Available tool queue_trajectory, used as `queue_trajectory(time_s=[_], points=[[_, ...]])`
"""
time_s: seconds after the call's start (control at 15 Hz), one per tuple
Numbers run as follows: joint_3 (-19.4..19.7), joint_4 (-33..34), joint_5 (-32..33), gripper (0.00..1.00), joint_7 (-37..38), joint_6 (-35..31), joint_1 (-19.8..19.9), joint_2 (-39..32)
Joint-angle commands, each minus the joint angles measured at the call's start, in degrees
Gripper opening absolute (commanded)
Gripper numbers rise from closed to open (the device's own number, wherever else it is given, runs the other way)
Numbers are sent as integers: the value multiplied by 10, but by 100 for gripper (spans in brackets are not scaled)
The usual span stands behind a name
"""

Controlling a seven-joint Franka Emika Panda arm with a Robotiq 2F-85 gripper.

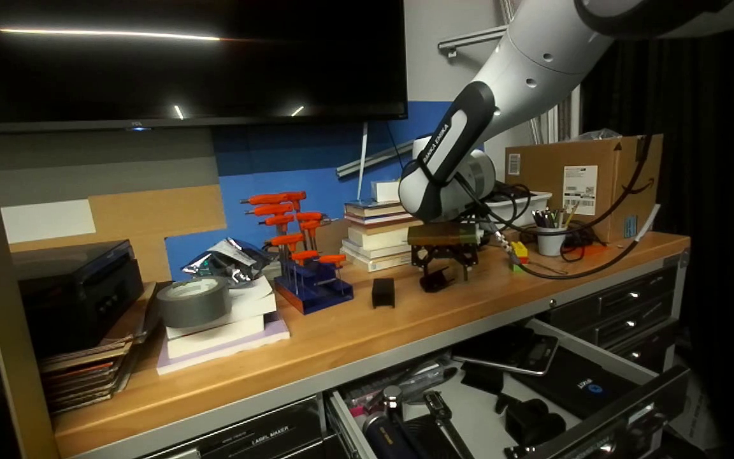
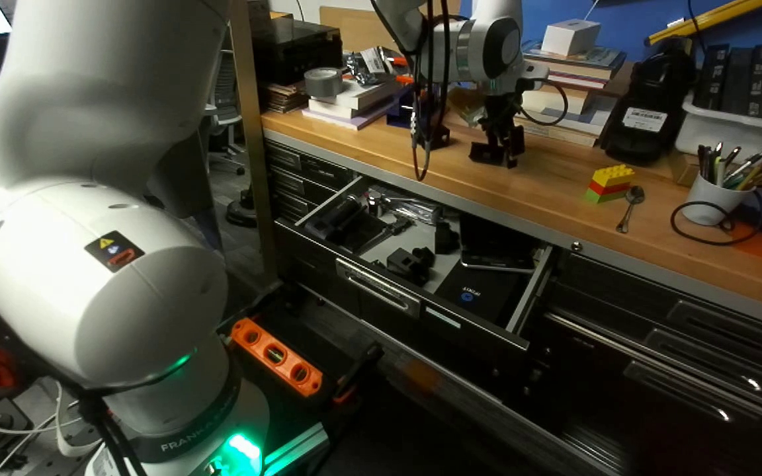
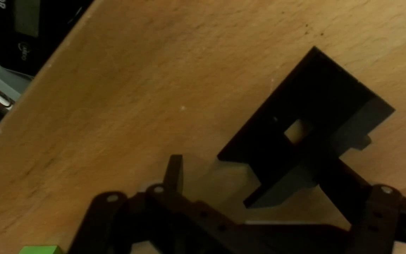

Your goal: Put the black objects on the tabletop in the open drawer and then close the drawer

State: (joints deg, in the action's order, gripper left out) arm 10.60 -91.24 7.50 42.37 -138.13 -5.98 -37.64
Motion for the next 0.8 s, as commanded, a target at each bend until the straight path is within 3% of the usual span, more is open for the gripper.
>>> queue_trajectory(time_s=[0.0,0.33,0.73], points=[[-4,30,-11,100,-9,53,4,-4],[-11,43,-35,100,17,156,3,5],[-19,56,-52,100,43,216,4,5]])
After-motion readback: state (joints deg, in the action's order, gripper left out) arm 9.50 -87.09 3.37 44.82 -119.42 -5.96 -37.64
